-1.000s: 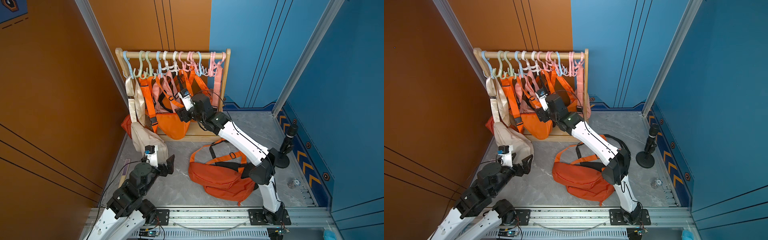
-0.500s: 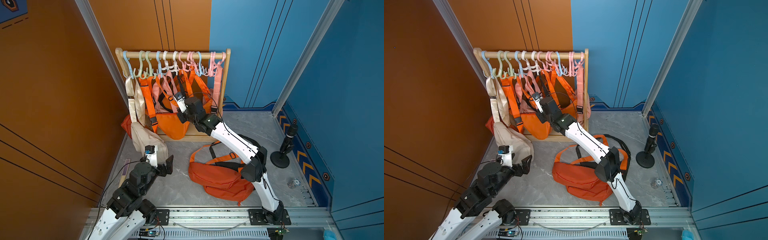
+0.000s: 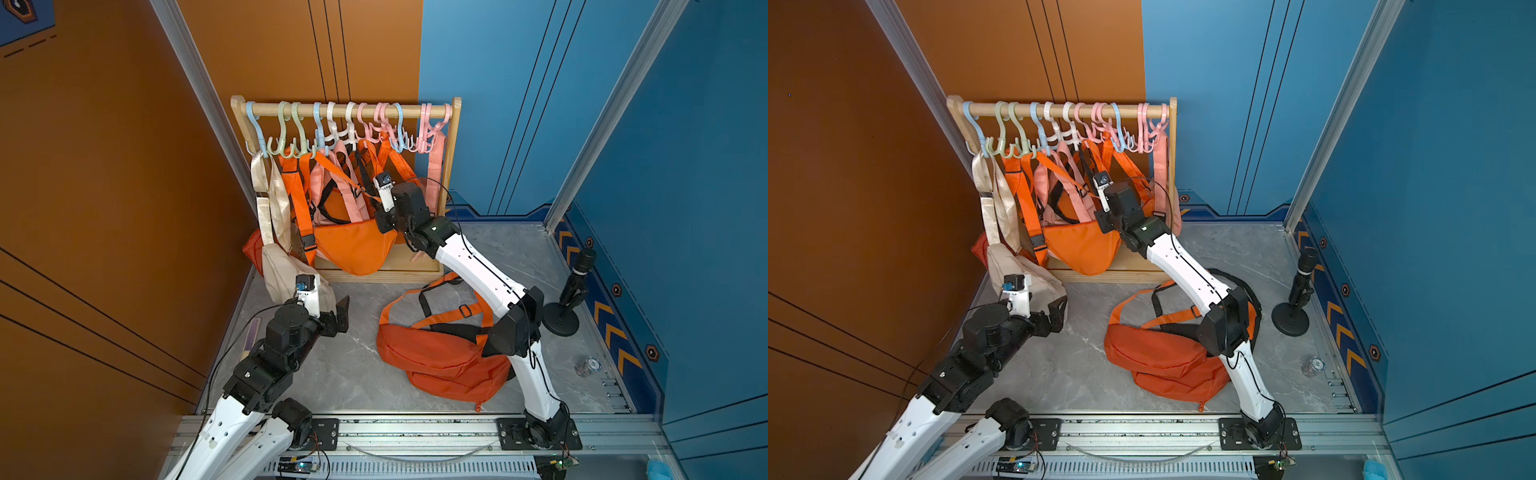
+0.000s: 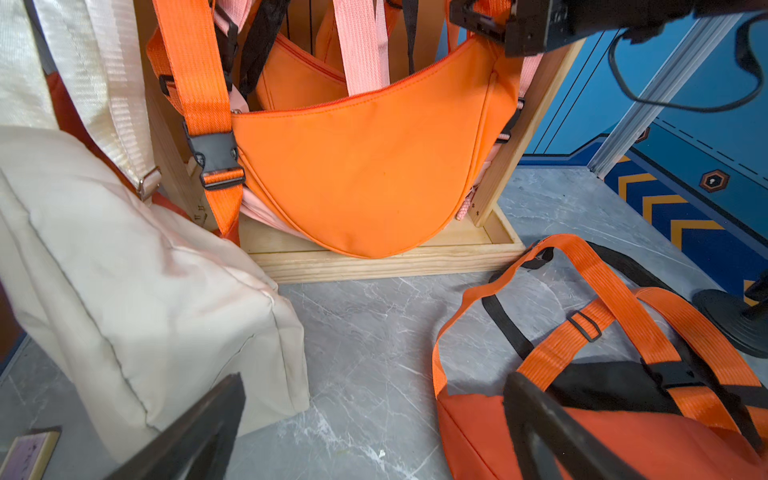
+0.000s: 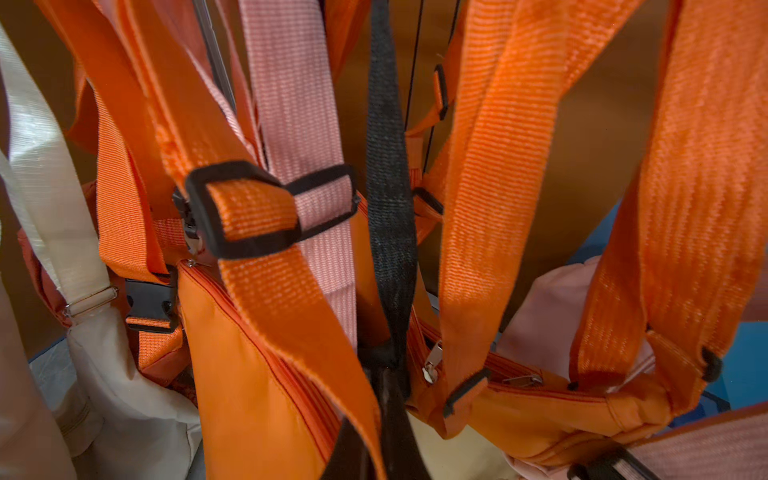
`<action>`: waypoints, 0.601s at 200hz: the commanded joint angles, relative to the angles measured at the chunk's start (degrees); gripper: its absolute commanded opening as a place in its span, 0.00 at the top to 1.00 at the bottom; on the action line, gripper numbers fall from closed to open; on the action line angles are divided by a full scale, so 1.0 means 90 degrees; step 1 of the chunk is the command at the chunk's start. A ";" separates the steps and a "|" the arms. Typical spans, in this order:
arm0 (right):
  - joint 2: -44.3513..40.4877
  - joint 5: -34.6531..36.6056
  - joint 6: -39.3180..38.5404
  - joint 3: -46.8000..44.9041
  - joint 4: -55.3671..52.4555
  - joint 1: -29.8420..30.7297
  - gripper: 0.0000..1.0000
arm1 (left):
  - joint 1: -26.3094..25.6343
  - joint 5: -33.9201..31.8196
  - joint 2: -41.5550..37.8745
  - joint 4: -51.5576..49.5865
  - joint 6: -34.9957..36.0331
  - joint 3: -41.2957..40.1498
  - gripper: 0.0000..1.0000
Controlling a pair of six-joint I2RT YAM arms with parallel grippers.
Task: Take the bag off the hook
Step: Pick up the bag from the hook.
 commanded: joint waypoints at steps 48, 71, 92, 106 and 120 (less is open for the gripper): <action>-0.0689 -0.0709 0.0632 -0.0405 0.0141 -0.0695 1.00 | 0.1172 0.0530 0.1440 0.1608 0.0151 0.0848 0.01; -0.0670 -0.0853 0.0684 -0.0463 0.0135 -0.0811 1.00 | 0.1725 0.0732 0.1875 0.2178 -0.0127 0.1091 0.02; -0.0674 -0.1006 0.0779 -0.0606 0.0219 -0.0919 1.00 | 0.2348 0.1193 0.2184 0.2814 -0.0477 0.1258 0.06; -0.0705 -0.1126 0.0861 -0.0738 0.0325 -0.0992 1.00 | 0.2797 0.1699 0.2376 0.3431 -0.0737 0.1287 0.06; -0.0708 -0.1257 0.0926 -0.0806 0.0373 -0.1062 1.00 | 0.3179 0.2329 0.2703 0.3896 -0.0940 0.1438 0.08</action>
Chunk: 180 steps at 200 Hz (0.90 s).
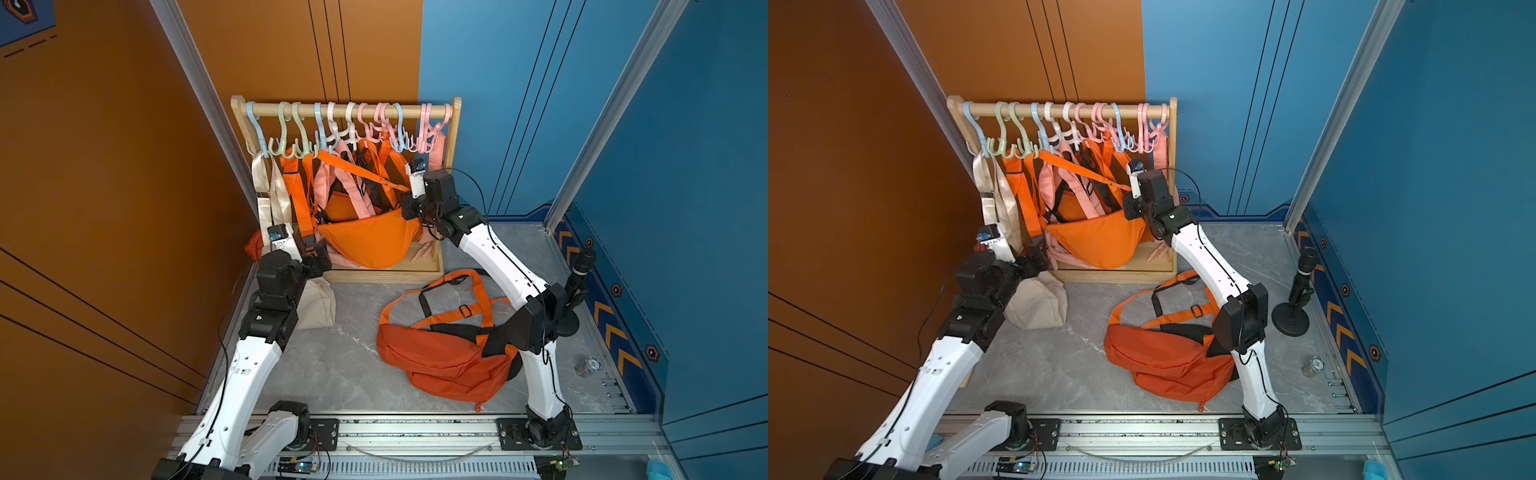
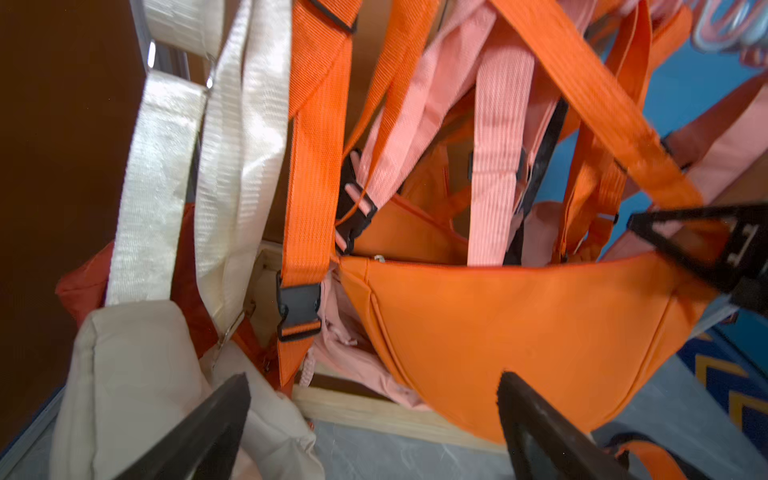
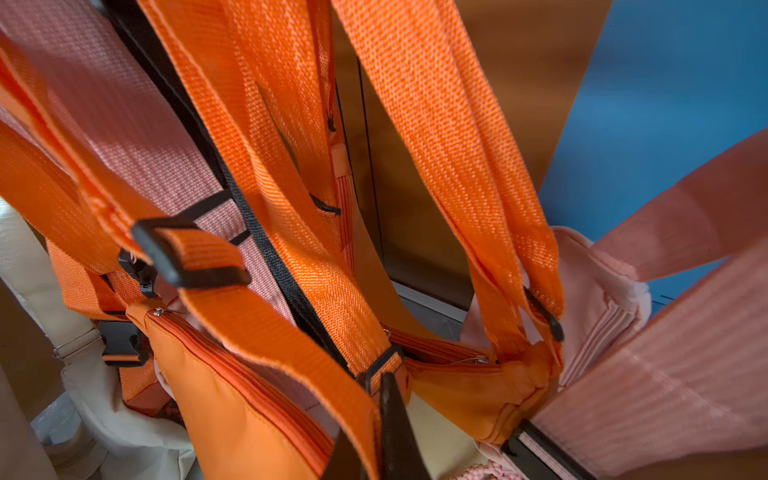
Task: Take the bag off the hook
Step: Pick up the bag from the hook.
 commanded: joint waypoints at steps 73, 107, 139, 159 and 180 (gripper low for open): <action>-0.0257 -0.0795 0.0429 -0.0358 0.0283 -0.0392 1.00 | 0.0855 0.2463 0.2016 0.1828 -0.0071 0.1870 0.24; -0.0256 -0.0957 0.0510 -0.0427 0.0350 -0.0470 1.00 | 0.0804 0.2377 0.2482 0.1938 0.0135 0.2327 0.23; -0.0251 -0.1144 0.0640 -0.0476 0.0439 -0.0520 1.00 | 0.0698 0.2258 0.2907 0.1949 0.0381 0.2716 0.25; -0.0247 -0.1246 0.0650 -0.0475 0.0447 -0.0520 1.00 | 0.0648 0.2001 0.3108 0.2041 0.0577 0.2841 0.31; -0.0260 -0.1320 0.0631 -0.0476 0.0432 -0.0520 1.00 | 0.0653 0.1952 0.3378 0.2229 0.0641 0.3001 0.38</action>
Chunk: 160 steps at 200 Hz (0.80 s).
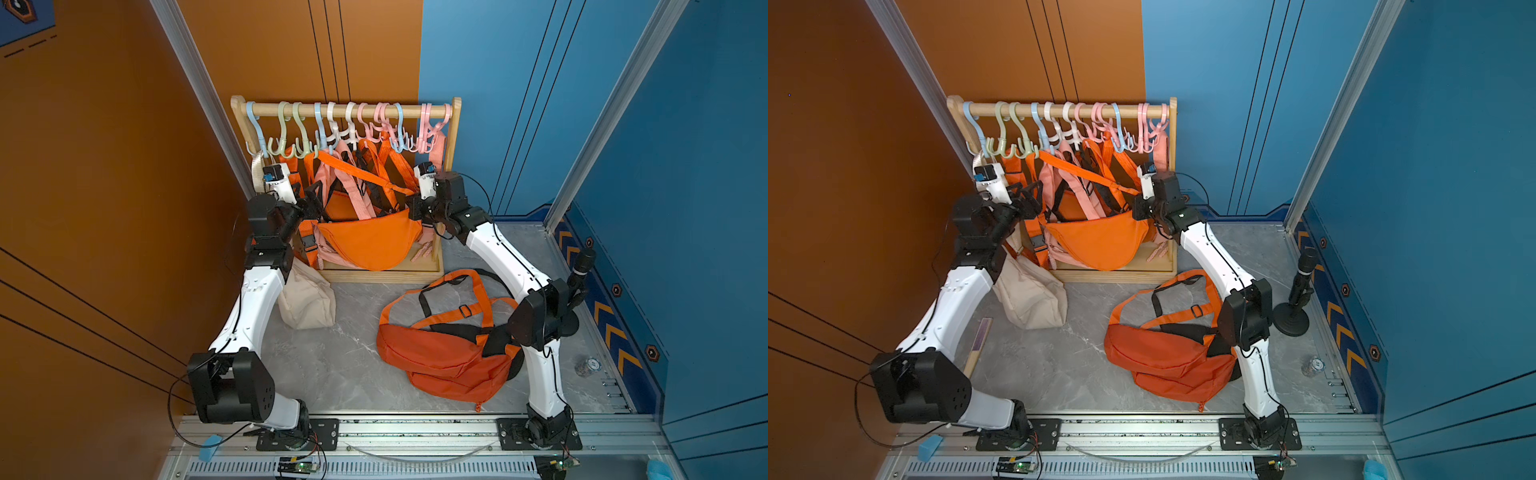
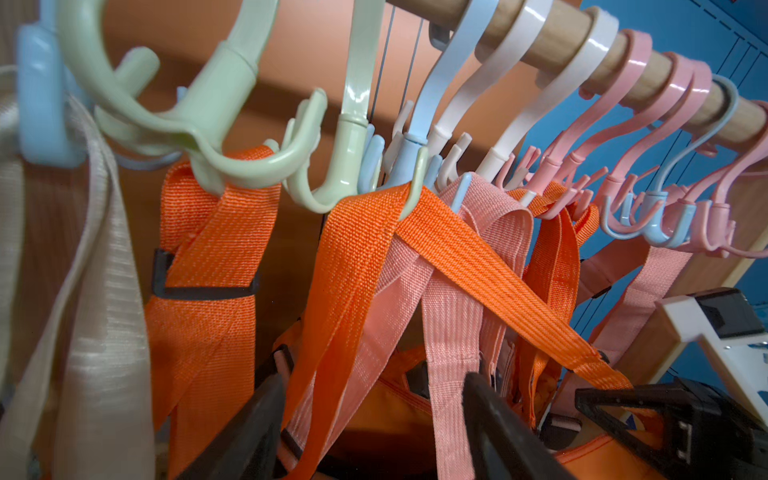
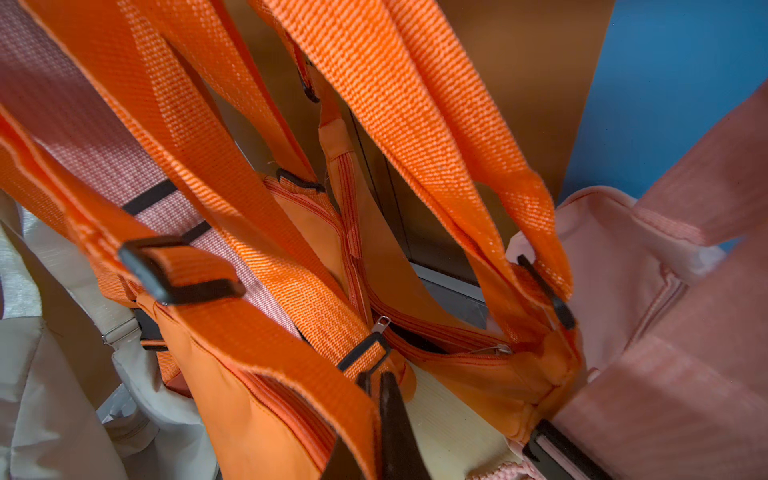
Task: Take the bag off the hook
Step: Pick up the bag from the hook.
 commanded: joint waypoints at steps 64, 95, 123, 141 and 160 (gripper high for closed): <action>-0.0315 -0.0264 0.0063 -0.0078 0.0027 -0.0061 1.00 | -0.0027 -0.0831 0.0778 0.0618 0.0397 0.0581 0.59; -0.0304 -0.0290 0.0068 -0.0044 0.0024 -0.0061 1.00 | -0.0027 -0.0777 0.1006 0.0663 0.0417 0.0781 0.66; -0.0293 -0.0300 0.0063 -0.0039 0.0008 -0.0061 1.00 | -0.0036 -0.0708 0.1188 0.0660 0.0410 0.0951 0.71; -0.0290 -0.0294 0.0062 -0.0035 -0.0003 -0.0061 1.00 | -0.0060 -0.0719 0.1242 0.0663 0.0427 0.1025 0.92; -0.0294 -0.0302 0.0067 -0.0030 -0.0034 -0.0061 1.00 | -0.0074 -0.0765 0.1262 0.0658 0.0436 0.1062 1.00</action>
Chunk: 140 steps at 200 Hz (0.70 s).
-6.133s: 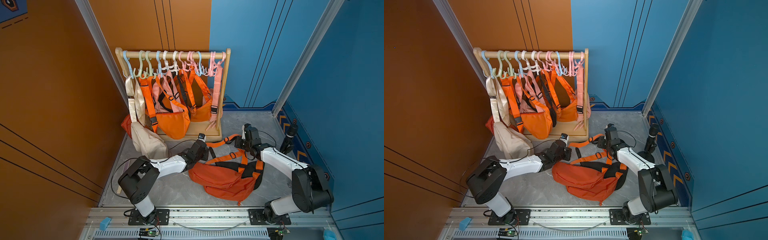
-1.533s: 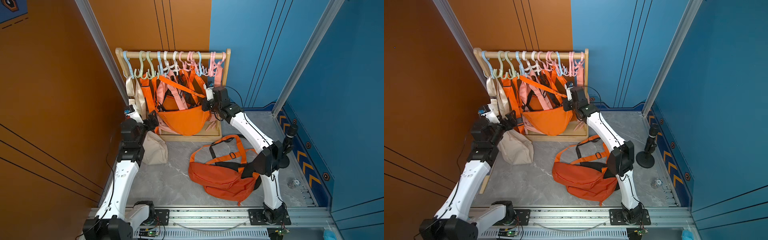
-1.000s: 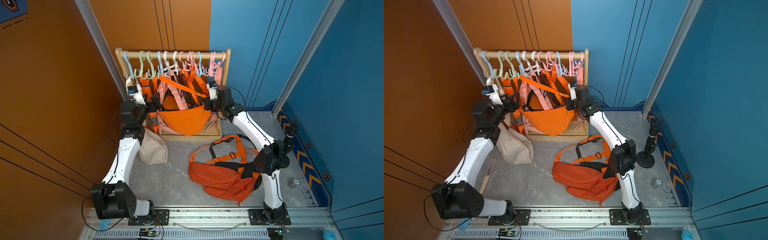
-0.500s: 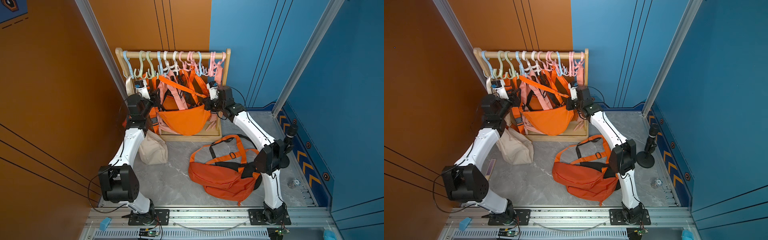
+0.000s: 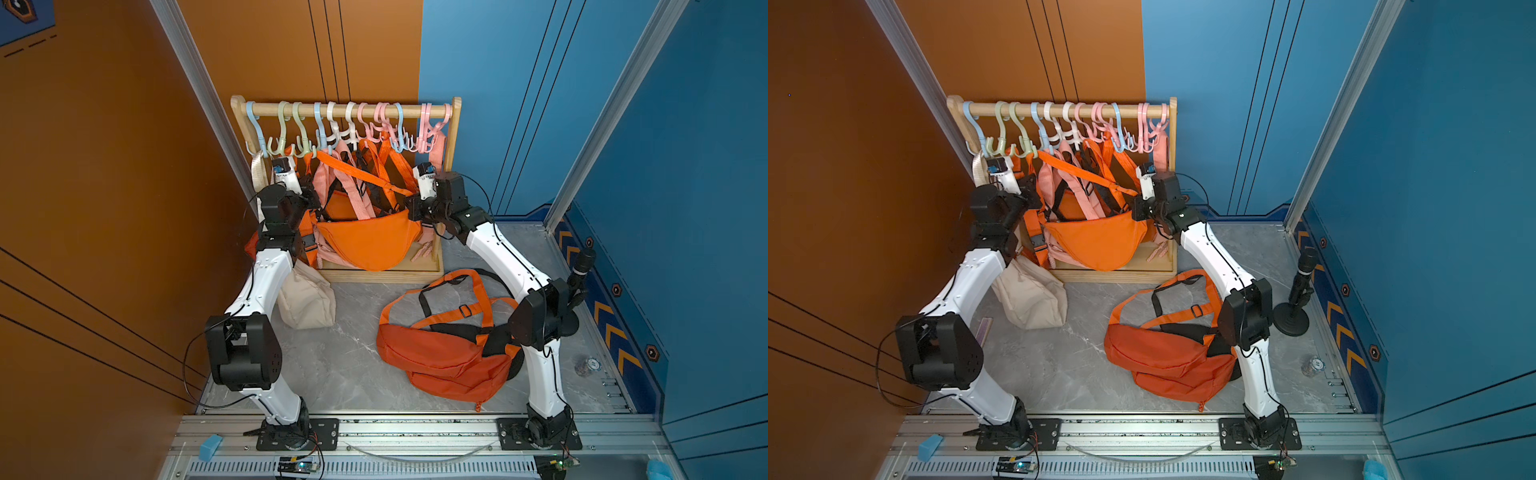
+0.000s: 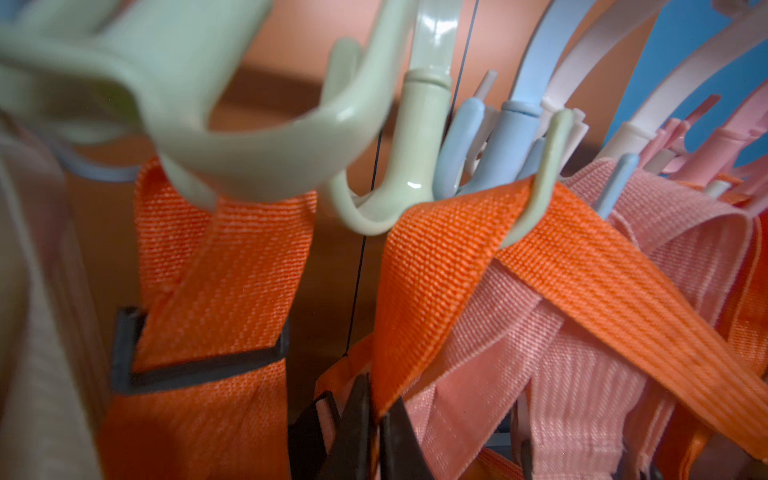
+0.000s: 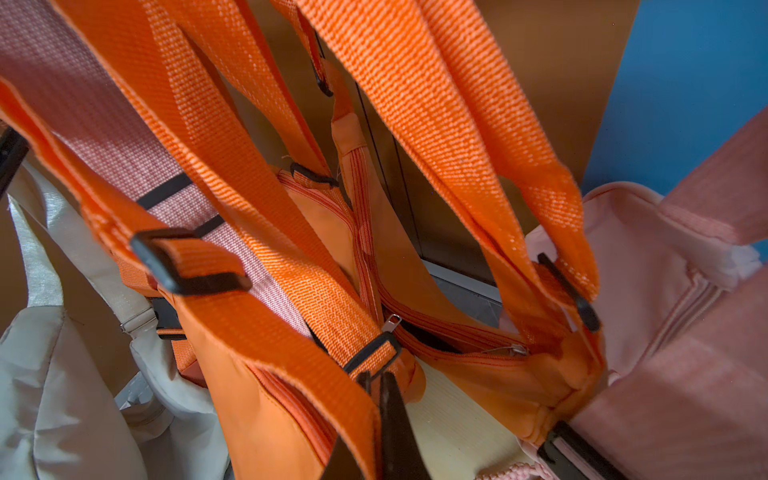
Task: Take the bag off the hook
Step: Pick up the bag from the hook.
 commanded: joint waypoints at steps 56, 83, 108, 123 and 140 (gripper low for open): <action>-0.0301 -0.0137 0.0133 -0.0010 -0.0032 0.0020 1.00 | -0.0252 -0.0020 -0.0242 0.0195 0.0189 0.0229 1.00; -0.0334 -0.0216 0.0140 -0.0005 -0.0002 0.0098 1.00 | -0.0395 0.0029 -0.0371 0.0060 0.0297 0.0377 1.00; -0.0344 -0.0265 0.0175 0.0043 0.0029 0.0199 1.00 | -0.0444 -0.0033 -0.0471 -0.0114 0.0280 0.0565 1.00; -0.0315 -0.0311 0.0207 0.0131 0.0003 0.0246 1.00 | -0.0474 -0.0072 -0.0545 -0.0186 0.0241 0.0651 1.00; -0.0273 -0.0355 0.0248 0.0243 -0.0050 0.0297 1.00 | -0.0530 -0.0096 -0.0624 -0.0272 0.0247 0.0738 1.00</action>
